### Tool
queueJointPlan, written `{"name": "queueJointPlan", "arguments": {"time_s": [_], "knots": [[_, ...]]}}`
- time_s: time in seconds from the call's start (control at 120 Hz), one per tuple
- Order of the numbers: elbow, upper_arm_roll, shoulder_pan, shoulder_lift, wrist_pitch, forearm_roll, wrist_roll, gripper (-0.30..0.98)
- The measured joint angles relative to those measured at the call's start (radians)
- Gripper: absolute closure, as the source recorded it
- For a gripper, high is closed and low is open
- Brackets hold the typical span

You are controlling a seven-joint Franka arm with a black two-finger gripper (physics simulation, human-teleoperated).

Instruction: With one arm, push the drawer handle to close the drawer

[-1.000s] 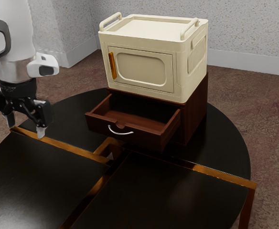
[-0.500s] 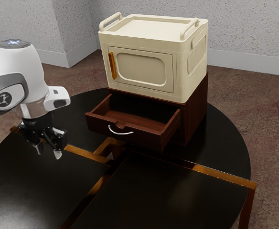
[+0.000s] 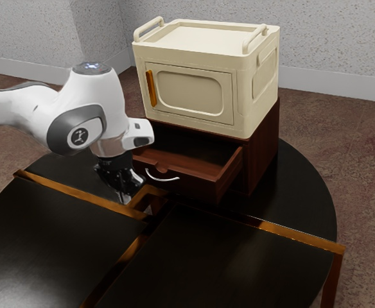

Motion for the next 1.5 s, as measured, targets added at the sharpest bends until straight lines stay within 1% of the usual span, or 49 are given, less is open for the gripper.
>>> {"name": "queueJointPlan", "arguments": {"time_s": [0.15,0.475,0.6,0.683,0.758,0.958,1.083,1.192,1.317,1.5], "knots": [[0.073,0.0,-0.017,0.097,0.027,0.008,0.009,0.77],[0.187,0.002,-0.015,0.246,0.048,0.036,0.021,0.78],[0.221,0.015,-0.021,0.278,0.044,0.037,0.02,0.78],[0.242,0.053,-0.053,0.298,0.037,0.035,0.015,0.78],[0.273,0.065,-0.052,0.321,0.026,0.036,0.01,0.79],[0.307,0.07,-0.005,0.36,0.01,0.048,0.002,0.79],[0.325,0.07,-0.016,0.385,0.005,0.052,0.001,0.79],[0.352,0.07,-0.026,0.408,0.003,0.075,0.003,0.79],[0.362,0.07,-0.027,0.42,0.004,0.087,0.005,0.78],[0.376,0.095,-0.04,0.434,0.011,0.093,0.01,0.78]]}}
